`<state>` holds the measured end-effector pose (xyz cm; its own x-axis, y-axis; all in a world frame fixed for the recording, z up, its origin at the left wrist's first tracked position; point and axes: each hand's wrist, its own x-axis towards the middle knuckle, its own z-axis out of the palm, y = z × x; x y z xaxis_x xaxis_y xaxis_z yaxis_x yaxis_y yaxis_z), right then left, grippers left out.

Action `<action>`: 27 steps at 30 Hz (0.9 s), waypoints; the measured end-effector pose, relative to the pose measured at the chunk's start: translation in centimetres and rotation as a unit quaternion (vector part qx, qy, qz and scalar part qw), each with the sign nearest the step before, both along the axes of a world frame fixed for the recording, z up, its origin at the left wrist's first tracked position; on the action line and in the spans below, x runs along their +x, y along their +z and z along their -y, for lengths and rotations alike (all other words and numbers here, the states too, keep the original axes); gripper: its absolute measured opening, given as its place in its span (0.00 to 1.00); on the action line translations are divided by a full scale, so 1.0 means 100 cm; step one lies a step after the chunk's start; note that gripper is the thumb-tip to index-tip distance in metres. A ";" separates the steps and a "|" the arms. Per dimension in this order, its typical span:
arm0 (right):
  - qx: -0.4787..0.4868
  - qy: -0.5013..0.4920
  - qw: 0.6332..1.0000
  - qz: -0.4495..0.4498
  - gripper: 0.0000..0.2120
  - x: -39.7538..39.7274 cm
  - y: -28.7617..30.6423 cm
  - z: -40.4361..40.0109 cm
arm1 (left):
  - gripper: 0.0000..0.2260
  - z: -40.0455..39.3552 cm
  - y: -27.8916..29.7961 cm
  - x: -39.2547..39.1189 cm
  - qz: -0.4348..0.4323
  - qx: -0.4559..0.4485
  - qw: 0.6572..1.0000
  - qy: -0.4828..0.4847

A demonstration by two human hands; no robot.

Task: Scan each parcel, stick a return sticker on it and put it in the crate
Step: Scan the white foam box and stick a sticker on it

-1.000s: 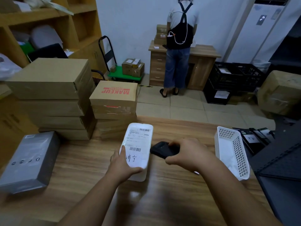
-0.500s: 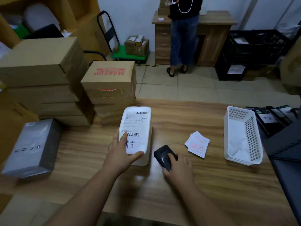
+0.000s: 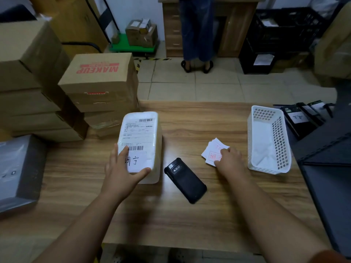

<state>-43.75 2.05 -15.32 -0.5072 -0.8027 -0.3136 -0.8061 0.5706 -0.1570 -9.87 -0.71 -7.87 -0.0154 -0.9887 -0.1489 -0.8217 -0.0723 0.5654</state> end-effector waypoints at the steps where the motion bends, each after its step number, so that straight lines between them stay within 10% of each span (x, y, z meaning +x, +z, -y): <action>1: 0.011 -0.003 1.000 0.011 0.21 -0.004 -0.002 0.003 | 0.45 0.000 0.000 0.000 -0.001 0.001 1.000 0.000; 27: -0.121 -0.149 0.930 0.313 0.15 -0.020 0.081 0.021 | 0.43 0.006 0.024 0.016 0.007 0.023 0.999 -0.031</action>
<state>-45.70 -0.07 -7.21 -0.4968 -0.7414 -0.4511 -0.3256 0.6410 -0.6950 -8.26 -1.33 -5.43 -0.0738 -0.9781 -0.1946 -0.8327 -0.0470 0.5518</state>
